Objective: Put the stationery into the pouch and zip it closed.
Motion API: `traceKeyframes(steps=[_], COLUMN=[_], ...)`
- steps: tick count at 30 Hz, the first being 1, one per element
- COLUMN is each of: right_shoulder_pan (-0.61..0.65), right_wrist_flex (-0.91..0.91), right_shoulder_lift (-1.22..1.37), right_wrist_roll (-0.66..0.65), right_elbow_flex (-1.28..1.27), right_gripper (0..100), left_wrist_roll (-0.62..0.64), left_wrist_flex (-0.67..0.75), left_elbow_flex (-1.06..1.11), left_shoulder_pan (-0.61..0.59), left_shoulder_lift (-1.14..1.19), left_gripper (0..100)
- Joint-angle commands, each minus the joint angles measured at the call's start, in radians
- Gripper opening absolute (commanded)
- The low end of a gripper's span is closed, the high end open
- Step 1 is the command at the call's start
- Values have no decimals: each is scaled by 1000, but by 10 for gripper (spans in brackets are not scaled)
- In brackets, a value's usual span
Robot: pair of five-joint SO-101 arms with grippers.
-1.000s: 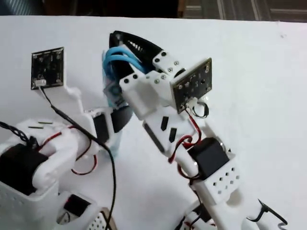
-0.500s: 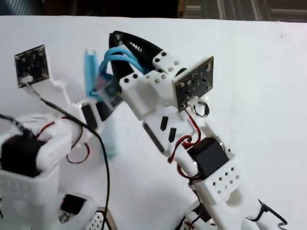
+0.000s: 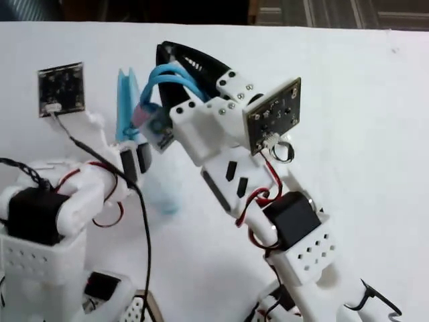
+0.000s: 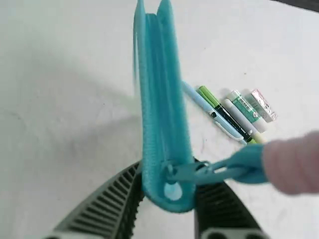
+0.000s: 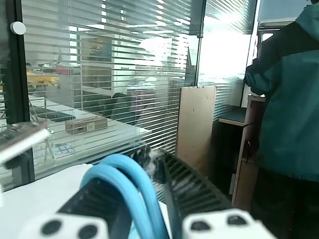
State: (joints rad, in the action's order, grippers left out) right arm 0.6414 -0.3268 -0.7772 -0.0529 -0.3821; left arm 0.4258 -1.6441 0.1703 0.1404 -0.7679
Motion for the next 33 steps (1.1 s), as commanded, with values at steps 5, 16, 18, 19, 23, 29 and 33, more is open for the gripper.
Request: traceKeyframes(steps=[5,16,18,19,23,29,33], right_shoulder_pan=[-35,-216,-272,-298,-392,-490,-539], right_wrist_flex=[4,31,53,62,67,67,90], right_shoulder_lift=[-1,105,125,134,166,232,266], right_wrist_roll=[9,12,12,12,12,12,12], right_elbow_flex=[52,55,55,55,55,55,55], right_gripper=[16,16,16,16,16,16,16], left_wrist_roll=[-230,-344,-344,-344,-345,-345,-345], left_wrist_flex=[-84,-144,-143,-143,-143,-143,-144], left_elbow_flex=[-54,-91,-54,-32,-12,-12,-12], left_shoulder_pan=[67,283,283,283,282,282,282], left_shoulder_lift=[-8,-220,-266,-288,-344,-374,-407], left_gripper=[22,22,22,22,22,22,22])
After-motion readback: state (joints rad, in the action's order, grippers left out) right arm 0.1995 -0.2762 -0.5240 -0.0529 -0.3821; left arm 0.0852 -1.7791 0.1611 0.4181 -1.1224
